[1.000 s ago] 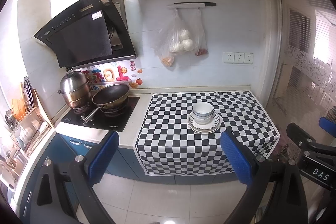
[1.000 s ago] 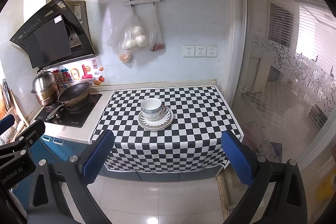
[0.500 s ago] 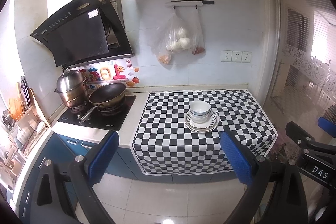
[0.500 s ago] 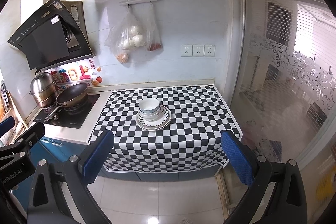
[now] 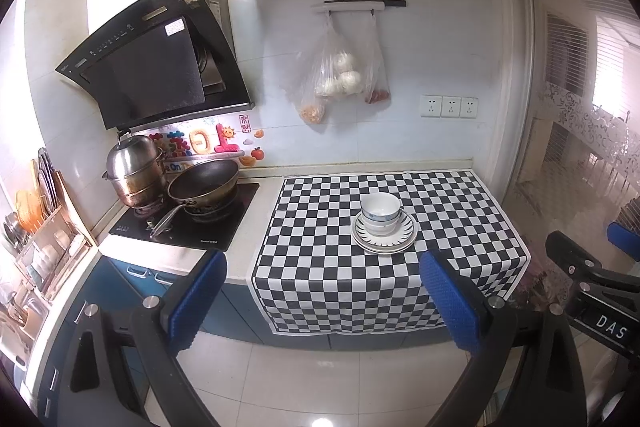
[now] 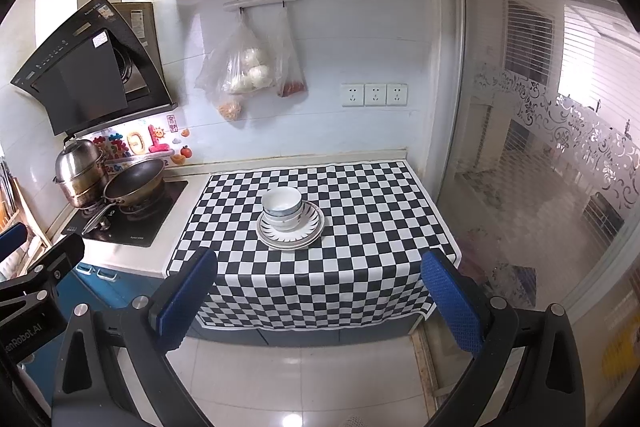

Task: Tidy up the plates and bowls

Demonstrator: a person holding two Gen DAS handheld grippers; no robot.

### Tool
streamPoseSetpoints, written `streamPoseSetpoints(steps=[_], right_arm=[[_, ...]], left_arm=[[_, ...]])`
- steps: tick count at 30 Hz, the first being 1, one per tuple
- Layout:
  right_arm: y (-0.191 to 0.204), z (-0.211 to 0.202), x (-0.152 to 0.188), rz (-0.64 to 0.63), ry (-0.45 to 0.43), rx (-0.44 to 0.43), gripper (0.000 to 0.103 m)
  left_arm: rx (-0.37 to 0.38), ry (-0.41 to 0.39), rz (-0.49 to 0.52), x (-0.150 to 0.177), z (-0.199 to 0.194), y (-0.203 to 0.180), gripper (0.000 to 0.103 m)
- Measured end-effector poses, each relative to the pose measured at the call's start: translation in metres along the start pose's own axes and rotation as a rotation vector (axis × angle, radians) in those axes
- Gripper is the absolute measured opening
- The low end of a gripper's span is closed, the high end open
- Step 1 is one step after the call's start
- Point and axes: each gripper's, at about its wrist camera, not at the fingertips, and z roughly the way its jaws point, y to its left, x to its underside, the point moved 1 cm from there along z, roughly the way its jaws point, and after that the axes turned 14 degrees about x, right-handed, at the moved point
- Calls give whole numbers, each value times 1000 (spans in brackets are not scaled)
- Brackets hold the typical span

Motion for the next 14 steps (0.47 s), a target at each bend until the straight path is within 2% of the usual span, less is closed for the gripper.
streamPoseSetpoints(steps=[14], right_arm=[[8, 12, -3, -10, 14, -1, 103]], left_arm=[[-5, 11, 3, -1, 8, 5, 99]])
